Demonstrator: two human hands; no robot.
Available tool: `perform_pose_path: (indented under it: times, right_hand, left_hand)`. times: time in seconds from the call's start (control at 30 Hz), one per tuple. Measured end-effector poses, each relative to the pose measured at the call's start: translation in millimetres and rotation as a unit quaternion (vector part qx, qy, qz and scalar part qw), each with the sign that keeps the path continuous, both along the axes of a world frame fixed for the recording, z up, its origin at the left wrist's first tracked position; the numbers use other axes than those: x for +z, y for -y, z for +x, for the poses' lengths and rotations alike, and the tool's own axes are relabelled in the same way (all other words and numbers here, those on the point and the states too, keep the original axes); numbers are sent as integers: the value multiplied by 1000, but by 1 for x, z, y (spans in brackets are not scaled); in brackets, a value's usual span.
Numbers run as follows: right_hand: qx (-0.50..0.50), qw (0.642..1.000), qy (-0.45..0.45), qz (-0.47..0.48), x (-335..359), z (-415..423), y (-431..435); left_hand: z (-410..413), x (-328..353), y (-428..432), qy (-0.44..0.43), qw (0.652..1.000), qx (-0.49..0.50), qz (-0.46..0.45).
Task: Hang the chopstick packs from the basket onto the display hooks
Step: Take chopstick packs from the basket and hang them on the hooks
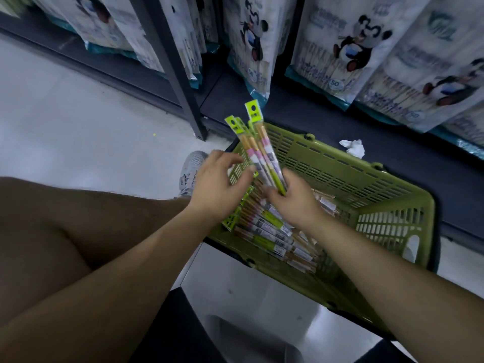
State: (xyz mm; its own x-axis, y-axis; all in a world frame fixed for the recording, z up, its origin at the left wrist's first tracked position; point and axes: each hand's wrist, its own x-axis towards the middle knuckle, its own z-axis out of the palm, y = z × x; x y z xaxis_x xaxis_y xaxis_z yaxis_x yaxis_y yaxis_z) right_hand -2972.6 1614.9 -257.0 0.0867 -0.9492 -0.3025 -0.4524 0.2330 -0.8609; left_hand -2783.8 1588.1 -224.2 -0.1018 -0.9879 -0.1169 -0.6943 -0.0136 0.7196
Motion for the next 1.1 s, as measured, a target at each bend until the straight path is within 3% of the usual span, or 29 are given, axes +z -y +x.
perform_pose_path:
  times: [0.03, 0.13, 0.3, 0.4, 0.5, 0.67, 0.77, 1.1]
  right_hand:
    - [11, 1000, 24, -13, 7, 13, -3]
    - [50, 995, 81, -5, 16, 41, -12]
    - [5, 984, 106, 141, -12, 18, -17]
    - [26, 983, -80, 162, -49, -20, -18]
    - [102, 949, -233, 185, -72, -39, -20]
    - [171, 915, -307, 198, -91, -32, -23]
    - [158, 912, -338, 171, -97, -25, -22]
    - [99, 930, -288, 206, -102, -28, -18]
  left_hand:
    - [-6, 6, 0, -89, 993, 5, 77]
    - [-22, 12, -2, -315, 910, 111, 245]
    - [-13, 10, 11, -423, 845, 234, 229]
    - [2, 8, 21, -414, 851, 244, 211]
    - [6, 0, 20, -363, 877, 228, 216]
    - [2, -13, 19, -372, 878, 199, 226]
    - [3, -16, 21, -373, 882, 183, 221]
    - [1, -16, 23, -363, 881, 196, 232]
